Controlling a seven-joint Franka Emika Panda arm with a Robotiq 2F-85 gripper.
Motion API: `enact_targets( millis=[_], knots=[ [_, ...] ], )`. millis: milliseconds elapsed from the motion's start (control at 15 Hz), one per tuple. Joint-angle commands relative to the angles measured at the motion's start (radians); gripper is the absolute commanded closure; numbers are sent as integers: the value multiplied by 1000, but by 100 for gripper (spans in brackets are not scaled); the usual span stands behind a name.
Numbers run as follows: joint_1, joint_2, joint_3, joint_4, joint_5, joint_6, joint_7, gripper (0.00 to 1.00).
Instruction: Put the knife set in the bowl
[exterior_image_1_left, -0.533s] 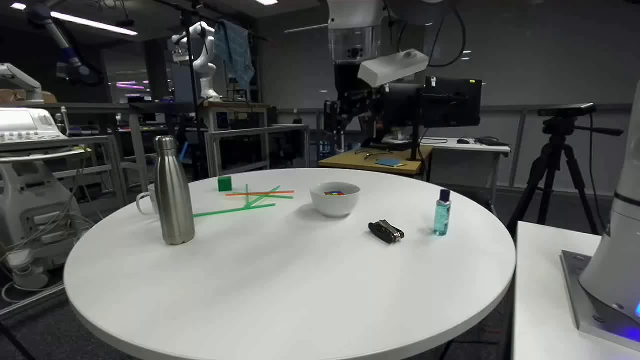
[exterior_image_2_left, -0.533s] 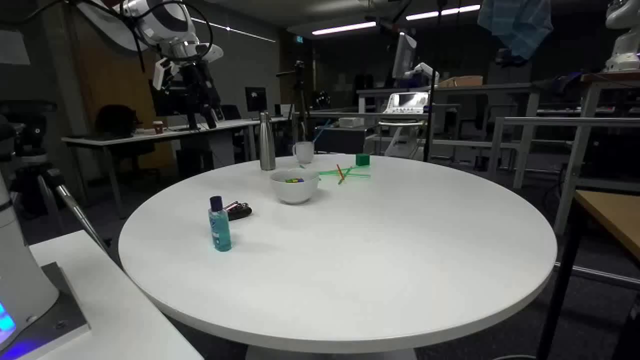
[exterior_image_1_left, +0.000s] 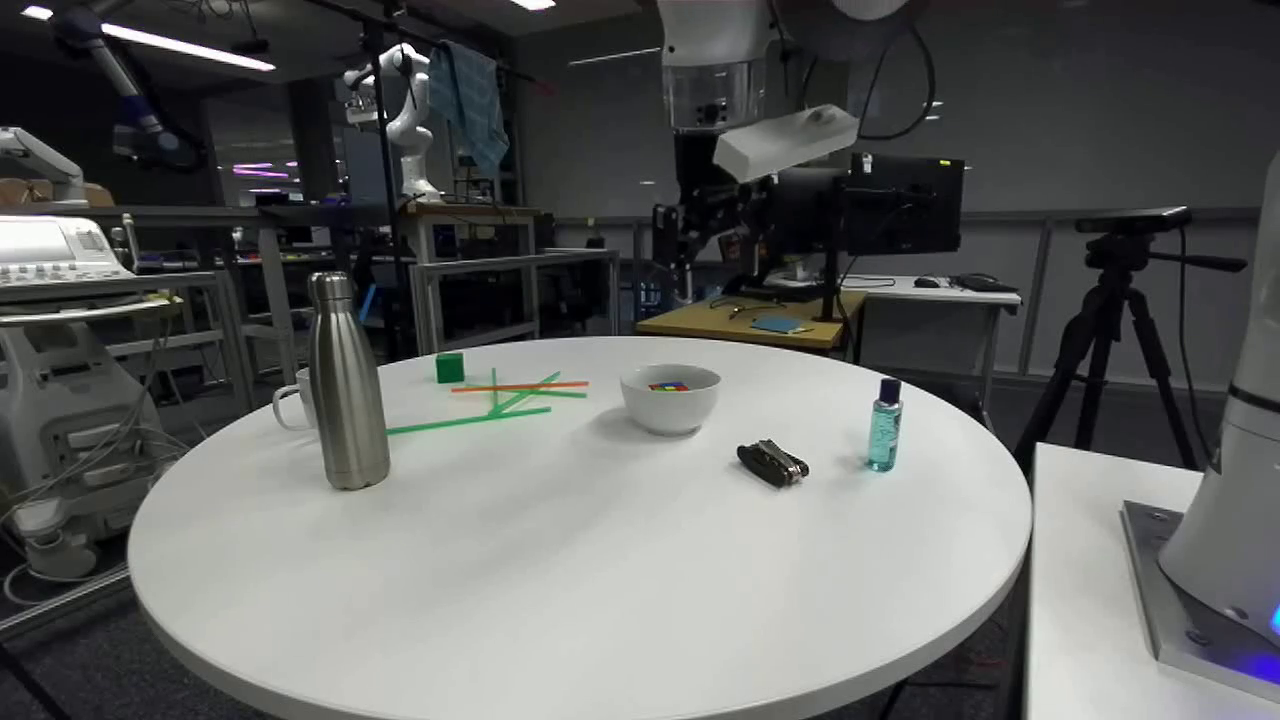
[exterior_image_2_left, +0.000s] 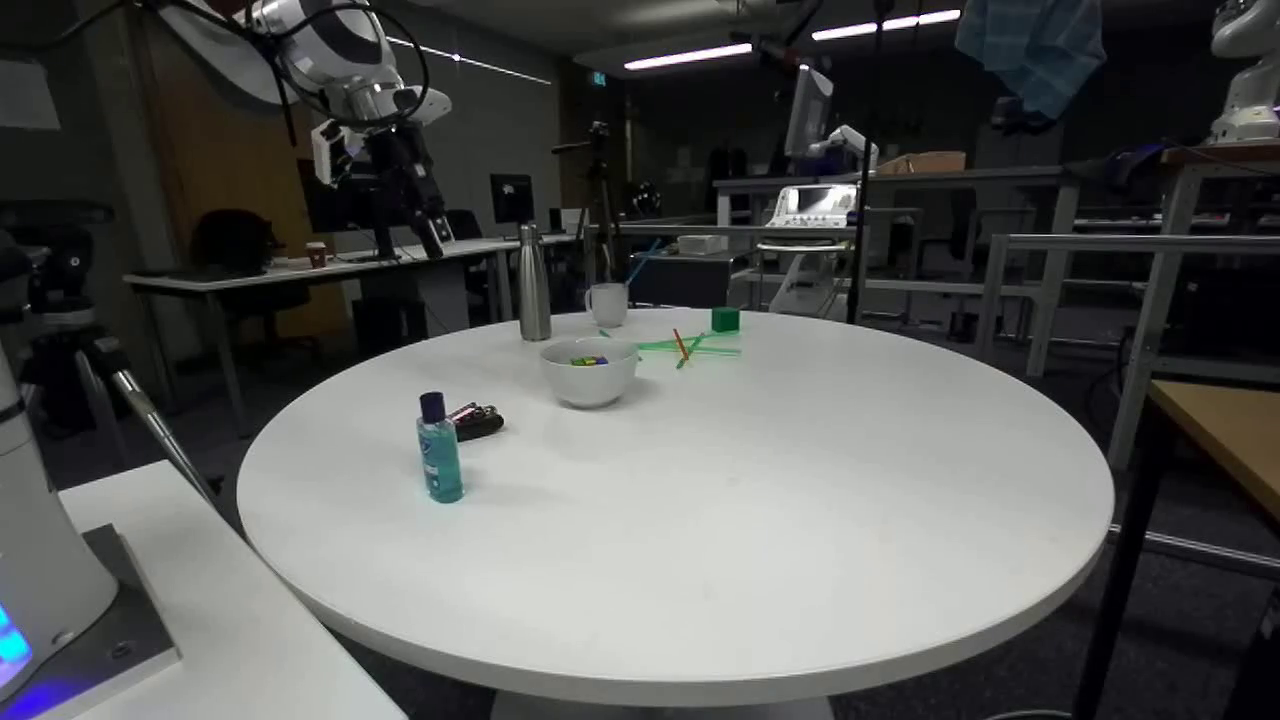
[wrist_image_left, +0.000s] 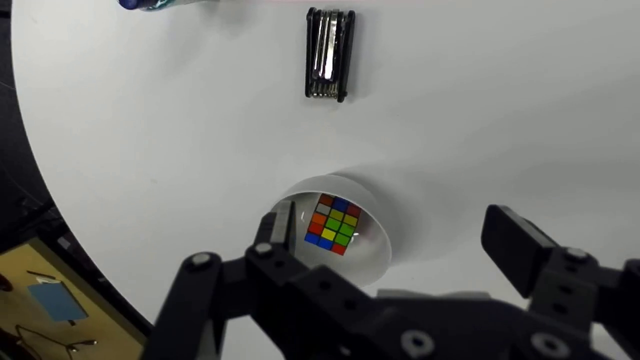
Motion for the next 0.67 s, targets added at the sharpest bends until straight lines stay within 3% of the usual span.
enact_targets(
  millis=[0, 333, 600],
  knots=[
    [23, 7, -42, -18, -51, -21, 121, 0],
    [24, 32, -73, -51, -76, -40, 266, 0],
    [32, 61, -105, -81, -67, -23, 295, 0]
  ],
)
